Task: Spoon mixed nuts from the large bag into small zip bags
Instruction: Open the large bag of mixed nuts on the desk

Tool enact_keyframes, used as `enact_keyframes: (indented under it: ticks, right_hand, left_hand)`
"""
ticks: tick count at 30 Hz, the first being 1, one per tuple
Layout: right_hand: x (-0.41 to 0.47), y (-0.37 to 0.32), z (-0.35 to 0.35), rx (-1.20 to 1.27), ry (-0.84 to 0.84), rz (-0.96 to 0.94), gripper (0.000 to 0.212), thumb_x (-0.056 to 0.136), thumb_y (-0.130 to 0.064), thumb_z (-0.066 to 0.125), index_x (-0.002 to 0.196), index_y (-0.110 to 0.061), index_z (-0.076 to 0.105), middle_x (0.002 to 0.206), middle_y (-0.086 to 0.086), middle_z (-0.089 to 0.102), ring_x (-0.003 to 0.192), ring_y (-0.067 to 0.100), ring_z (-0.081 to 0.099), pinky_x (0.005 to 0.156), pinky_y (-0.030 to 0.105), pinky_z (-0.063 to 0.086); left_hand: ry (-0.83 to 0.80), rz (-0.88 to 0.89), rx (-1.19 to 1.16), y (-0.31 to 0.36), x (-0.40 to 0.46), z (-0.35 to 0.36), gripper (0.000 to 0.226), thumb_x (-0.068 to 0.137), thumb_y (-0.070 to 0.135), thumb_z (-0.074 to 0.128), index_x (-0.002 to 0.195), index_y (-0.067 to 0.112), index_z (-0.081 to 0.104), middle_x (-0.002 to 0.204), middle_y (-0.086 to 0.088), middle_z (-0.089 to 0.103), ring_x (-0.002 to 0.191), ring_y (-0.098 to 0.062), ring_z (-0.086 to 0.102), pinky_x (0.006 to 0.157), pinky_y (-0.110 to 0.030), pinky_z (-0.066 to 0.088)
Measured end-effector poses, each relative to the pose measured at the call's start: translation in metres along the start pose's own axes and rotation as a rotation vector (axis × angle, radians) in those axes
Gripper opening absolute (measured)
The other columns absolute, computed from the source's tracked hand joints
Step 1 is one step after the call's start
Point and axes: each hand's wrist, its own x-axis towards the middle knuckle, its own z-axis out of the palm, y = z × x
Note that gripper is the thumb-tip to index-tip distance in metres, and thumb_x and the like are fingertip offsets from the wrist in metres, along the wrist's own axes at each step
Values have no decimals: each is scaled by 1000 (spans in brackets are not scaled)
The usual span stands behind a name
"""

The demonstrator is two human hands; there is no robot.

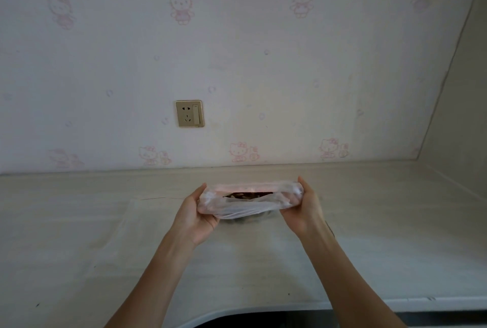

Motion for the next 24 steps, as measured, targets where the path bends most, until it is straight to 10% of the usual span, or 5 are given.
enact_keyframes:
  ticks: [5,10,15,20,24]
  right_hand:
    - [9,2,3,136,-41,24,61,111,-32,32,52,-25,17,52,-5,7,45,10,9,39,19,28]
    - [-3,-18,-6,-371,-52,9,34,101,-28,57,99,4,68,84,15,73,71,26,73,63,35,59]
    - [-14,-31,-5,-1103,126,-284,87,68,-55,88,138,-17,53,131,4,60,112,20,65,86,34,54]
    - [-15,-36,4,-1851,-94,-630,61,76,-41,89,129,-25,63,131,-10,56,120,10,53,103,32,43]
    - [-7,-31,9,-1876,-158,-656,28,92,-34,75,116,-20,75,114,-8,72,105,10,64,87,18,45]
  left_hand:
    - [0,41,37,0,7,-2,32,104,25,55,121,-2,62,96,-17,74,78,-26,77,62,-36,64]
    - [100,137,466,10,1,-12,56,87,43,76,121,0,70,114,-16,74,89,-23,76,74,-33,60]
    - [438,484,1132,10,-13,-13,105,48,69,93,135,26,54,127,8,58,109,-7,63,84,-28,54]
    - [195,720,1623,15,-13,-7,59,73,43,92,126,32,69,123,20,64,114,3,59,90,-20,46]
    - [199,816,1785,18,-4,3,12,94,27,75,101,18,79,93,9,75,90,-8,67,77,-15,43]
